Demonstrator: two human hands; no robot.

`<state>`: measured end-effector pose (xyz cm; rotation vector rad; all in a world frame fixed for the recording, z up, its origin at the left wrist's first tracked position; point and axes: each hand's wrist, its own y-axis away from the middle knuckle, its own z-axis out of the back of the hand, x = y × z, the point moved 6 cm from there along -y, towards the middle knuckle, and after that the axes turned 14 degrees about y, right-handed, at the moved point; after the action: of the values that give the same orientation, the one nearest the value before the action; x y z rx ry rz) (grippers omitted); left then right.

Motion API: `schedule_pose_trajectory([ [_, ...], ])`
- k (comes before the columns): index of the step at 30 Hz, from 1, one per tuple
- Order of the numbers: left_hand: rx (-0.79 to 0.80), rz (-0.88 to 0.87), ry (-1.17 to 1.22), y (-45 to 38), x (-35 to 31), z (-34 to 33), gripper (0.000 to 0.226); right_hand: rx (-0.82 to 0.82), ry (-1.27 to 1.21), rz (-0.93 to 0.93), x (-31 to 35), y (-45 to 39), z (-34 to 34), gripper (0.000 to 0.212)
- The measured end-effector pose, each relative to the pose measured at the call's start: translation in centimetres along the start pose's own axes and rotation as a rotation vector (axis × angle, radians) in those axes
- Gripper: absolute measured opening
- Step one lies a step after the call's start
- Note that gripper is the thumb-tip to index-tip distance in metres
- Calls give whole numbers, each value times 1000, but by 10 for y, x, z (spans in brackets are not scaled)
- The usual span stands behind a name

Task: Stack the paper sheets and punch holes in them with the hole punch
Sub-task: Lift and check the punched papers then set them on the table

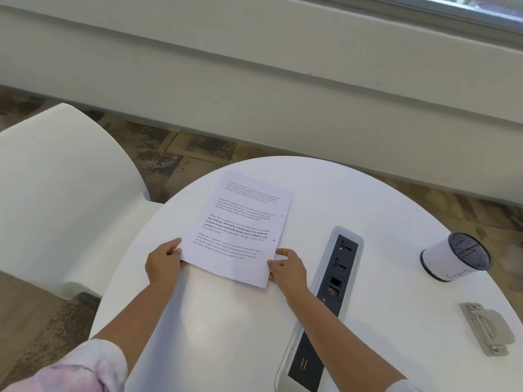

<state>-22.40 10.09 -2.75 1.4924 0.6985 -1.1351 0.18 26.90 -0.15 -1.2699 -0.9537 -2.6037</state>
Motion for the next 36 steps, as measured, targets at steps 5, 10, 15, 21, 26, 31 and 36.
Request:
schedule_pose_trajectory([
  [5,-22,-95,-163,-3,-9,2,32,28,-37,-18,1,-4,-3,25],
  [10,48,-120,-209,-3,-14,-4,37,75,-31,-27,-4,-3,-7,32],
  [15,114,-146,-236,-3,-12,-6,41,104,23,0,-7,0,-6,35],
  [21,46,-204,-425,3,-13,8,56,71,170,26,-16,7,9,30],
  [26,167,-583,-662,55,-23,-17,53,-83,363,221,-15,26,41,32],
  [31,345,-787,-809,113,-17,-59,58,-307,539,278,-24,45,80,51],
  [36,395,-1012,-991,163,-6,-76,57,-402,828,330,-37,69,109,66],
])
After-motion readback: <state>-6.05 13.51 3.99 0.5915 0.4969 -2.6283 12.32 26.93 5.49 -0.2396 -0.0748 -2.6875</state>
